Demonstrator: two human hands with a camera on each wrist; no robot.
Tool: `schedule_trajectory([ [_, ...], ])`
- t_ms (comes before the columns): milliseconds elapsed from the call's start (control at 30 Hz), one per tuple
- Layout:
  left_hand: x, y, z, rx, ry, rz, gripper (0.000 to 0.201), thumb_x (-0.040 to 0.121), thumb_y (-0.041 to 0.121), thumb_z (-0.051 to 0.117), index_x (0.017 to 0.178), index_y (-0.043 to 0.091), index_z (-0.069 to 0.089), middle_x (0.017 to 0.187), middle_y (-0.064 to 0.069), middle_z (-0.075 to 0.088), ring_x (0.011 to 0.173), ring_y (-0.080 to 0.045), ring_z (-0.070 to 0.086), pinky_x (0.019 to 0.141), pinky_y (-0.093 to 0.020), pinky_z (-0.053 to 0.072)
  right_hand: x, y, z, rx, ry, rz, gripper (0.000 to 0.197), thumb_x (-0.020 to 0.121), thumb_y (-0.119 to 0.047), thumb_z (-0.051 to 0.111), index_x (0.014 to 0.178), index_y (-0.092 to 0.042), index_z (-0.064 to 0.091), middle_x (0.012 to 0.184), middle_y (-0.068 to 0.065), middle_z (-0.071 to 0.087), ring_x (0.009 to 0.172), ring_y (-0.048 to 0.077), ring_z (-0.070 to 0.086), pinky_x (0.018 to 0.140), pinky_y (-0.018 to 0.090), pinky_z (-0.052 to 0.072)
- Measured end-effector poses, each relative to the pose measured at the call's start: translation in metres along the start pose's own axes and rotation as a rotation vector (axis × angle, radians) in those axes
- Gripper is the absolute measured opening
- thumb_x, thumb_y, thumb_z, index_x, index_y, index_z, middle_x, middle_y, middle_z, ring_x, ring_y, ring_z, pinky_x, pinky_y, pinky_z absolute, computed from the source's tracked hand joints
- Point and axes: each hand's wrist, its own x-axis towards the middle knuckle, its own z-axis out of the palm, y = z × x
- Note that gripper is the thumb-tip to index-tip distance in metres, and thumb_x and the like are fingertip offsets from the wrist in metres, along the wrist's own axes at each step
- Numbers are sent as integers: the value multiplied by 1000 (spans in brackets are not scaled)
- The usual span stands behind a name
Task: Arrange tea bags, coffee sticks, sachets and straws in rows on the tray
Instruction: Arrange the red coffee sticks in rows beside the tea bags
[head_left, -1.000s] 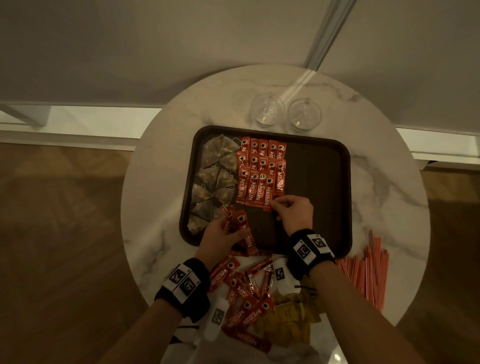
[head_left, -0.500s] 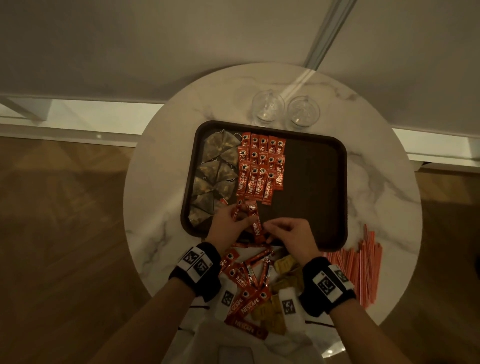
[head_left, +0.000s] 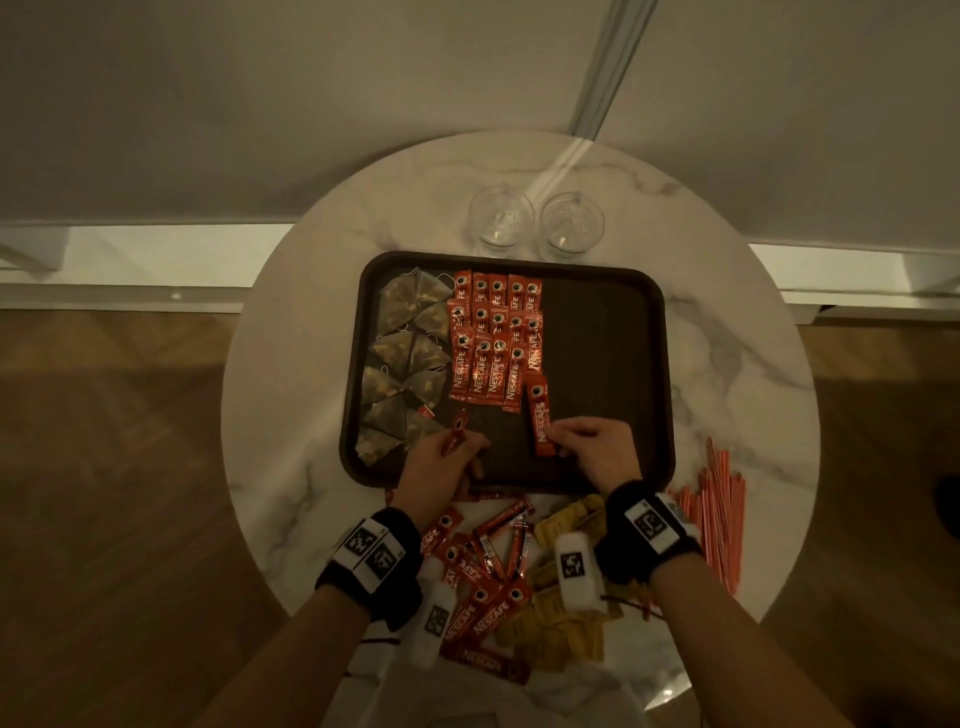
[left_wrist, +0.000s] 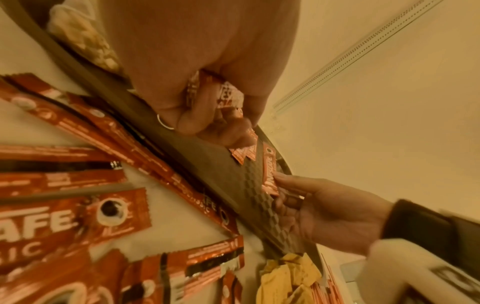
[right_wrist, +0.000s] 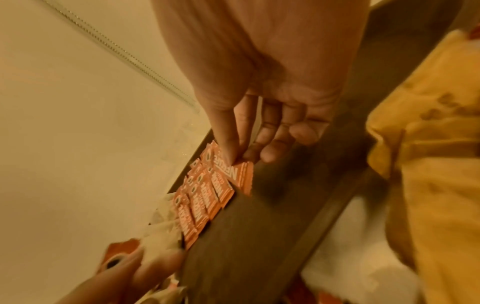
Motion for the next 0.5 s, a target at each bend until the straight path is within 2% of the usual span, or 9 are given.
schedule_trajectory([
  [67, 0, -5, -3, 22, 7, -6, 27, 100, 29, 49, 95, 12, 68, 62, 1, 56, 51, -6, 49, 53, -19, 40, 14, -4, 0, -39, 55, -5, 6, 82, -15, 75, 88, -12, 75, 75, -1, 71, 62, 6, 61, 59, 15, 47],
  [133, -1, -9, -4, 15, 3, -21, 33, 101, 32, 46, 93, 10, 69, 58, 3, 51, 50, -4, 46, 51, -15, 38, 26, -10, 2, -75, 72, -13, 4, 82, -16, 76, 86, -14, 75, 79, 1, 72, 63, 8, 61, 58, 16, 46],
  [233, -6, -11, -5, -56, -27, -48, 43, 101, 37, 41, 95, 5, 69, 52, 6, 44, 42, -1, 39, 42, -12, 32, 38, -19, 6, -138, 59, -7, 5, 84, -16, 74, 80, -19, 72, 80, -1, 72, 62, 8, 61, 56, 14, 45],
  [333, -12, -10, -6, -93, -69, -37, 54, 103, 41, 30, 96, 2, 68, 47, 10, 41, 38, -1, 34, 41, -11, 29, 43, -25, 8, -218, 31, 5, 7, 86, -17, 72, 79, -21, 71, 82, -4, 70, 64, 8, 61, 55, 14, 44],
  [400, -16, -8, -6, -135, -82, -41, 61, 105, 41, 22, 98, 2, 68, 48, 8, 42, 40, -2, 35, 43, -12, 31, 45, -26, 9, -247, 20, 2, 7, 85, -17, 73, 79, -20, 71, 82, -3, 70, 64, 9, 61, 55, 15, 45],
  [500, -19, -5, -5, -220, -86, -77, 62, 105, 37, 18, 102, -1, 67, 54, 4, 40, 40, -3, 32, 40, -13, 29, 48, -30, 9, -286, 5, -11, 6, 86, -18, 72, 80, -19, 71, 83, -1, 71, 66, 10, 62, 56, 17, 46],
])
